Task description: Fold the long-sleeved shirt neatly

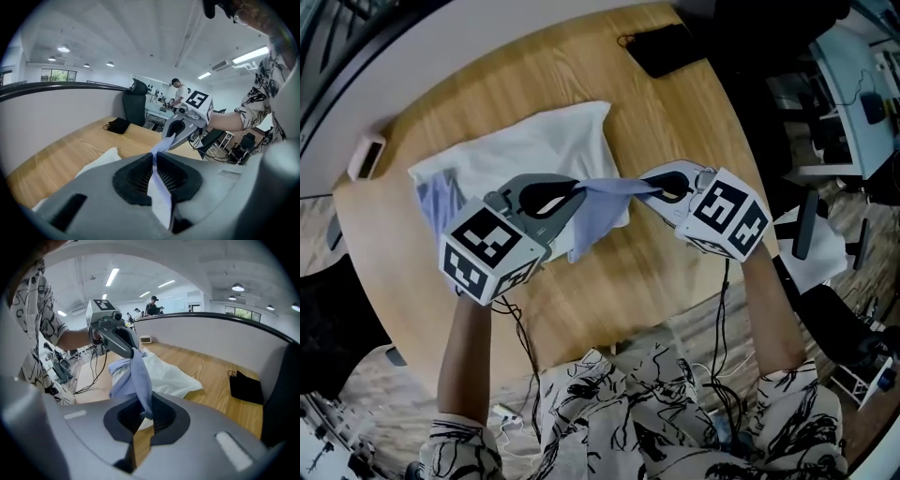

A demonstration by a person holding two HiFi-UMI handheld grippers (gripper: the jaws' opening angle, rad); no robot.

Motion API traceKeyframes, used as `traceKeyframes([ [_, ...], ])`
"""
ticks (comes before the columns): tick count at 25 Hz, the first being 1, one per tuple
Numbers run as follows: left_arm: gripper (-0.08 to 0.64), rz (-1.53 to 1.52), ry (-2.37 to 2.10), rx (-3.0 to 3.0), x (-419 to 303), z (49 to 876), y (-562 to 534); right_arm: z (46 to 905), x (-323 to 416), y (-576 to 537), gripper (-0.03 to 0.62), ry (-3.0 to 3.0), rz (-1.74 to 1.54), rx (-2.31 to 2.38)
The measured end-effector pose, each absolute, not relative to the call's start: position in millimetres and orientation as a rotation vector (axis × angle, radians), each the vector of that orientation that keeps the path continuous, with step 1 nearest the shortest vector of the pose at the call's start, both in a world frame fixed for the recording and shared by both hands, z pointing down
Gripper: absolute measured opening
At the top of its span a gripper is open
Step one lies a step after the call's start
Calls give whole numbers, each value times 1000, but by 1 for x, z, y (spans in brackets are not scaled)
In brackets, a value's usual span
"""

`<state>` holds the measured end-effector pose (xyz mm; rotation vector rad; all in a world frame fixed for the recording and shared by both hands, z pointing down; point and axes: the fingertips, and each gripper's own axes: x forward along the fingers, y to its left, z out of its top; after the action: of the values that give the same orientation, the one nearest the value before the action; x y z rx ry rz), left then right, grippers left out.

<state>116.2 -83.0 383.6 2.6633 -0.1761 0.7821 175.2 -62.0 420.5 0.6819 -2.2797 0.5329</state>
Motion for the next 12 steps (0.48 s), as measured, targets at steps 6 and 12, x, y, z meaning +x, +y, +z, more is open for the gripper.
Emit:
traceKeyframes([
  [6, 35, 887, -267, 2581, 118, 416, -128, 446, 175, -101, 17, -2313, 666, 589],
  [12, 35, 932, -399, 2456, 94, 453, -159, 483, 154, -138, 17, -2280, 729, 461],
])
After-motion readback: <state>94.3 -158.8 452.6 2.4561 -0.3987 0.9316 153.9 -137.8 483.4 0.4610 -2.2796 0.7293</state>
